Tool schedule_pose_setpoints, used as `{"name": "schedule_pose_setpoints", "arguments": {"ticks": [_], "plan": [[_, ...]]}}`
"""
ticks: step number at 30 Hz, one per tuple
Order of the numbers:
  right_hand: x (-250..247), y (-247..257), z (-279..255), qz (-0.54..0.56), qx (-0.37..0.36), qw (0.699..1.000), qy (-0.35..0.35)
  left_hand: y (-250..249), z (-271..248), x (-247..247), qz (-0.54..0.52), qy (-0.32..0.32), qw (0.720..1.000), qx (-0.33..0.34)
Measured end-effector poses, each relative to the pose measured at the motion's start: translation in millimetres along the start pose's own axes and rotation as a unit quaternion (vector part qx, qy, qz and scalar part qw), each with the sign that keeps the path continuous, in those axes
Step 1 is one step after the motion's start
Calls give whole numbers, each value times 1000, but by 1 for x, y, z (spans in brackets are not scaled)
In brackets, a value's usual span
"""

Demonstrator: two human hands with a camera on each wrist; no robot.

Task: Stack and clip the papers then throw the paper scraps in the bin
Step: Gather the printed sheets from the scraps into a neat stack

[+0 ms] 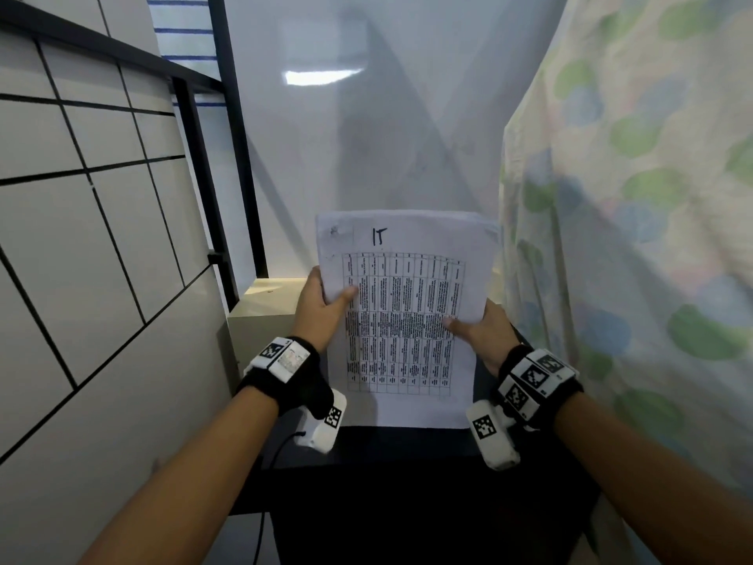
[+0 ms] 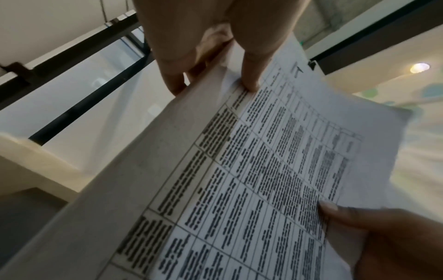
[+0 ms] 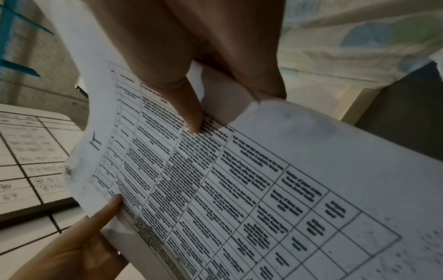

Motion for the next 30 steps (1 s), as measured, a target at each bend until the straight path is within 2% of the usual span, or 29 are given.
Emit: {"name": "schedule_pose_setpoints", "arguments": {"ticks": [4,8,13,16,19,21,23,27,30], "plan": [[0,-1,3,2,-3,1000,2,1,-3,-1,-19,-30,999,12],[-2,-5,-5,-4,3,1000,2,7,-7,1,-54,31,997,-36],[-9,-11,1,-18,4,999,32,5,0,6,-12,76,992,-101],[-28,-21,11,-59,15,996,64,6,1,8,-9,67,993,-99],[-68,-31,19,-131,29,990,45,6,2,10,-17,58,994,-90],[-101,-49,21,-208,68,975,24,6,3,11,-24,49,995,-84],[-127,-72,17,-304,122,945,25,8,7,13,-34,48,995,-80],[-144,-112,-1,-468,215,848,126,10,11,13,-31,56,994,-91],[-144,-123,-12,-503,240,814,163,9,11,12,-17,58,995,-85]]}}
Point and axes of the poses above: each hand's wrist, its own z-axis towards the middle knuckle, its own x-axis out of the palm, y = z × x, the point moved 2 cm from there along z, towards the middle knuckle, and after that the axes turned 15 degrees about -x, right-handed, at the moved point
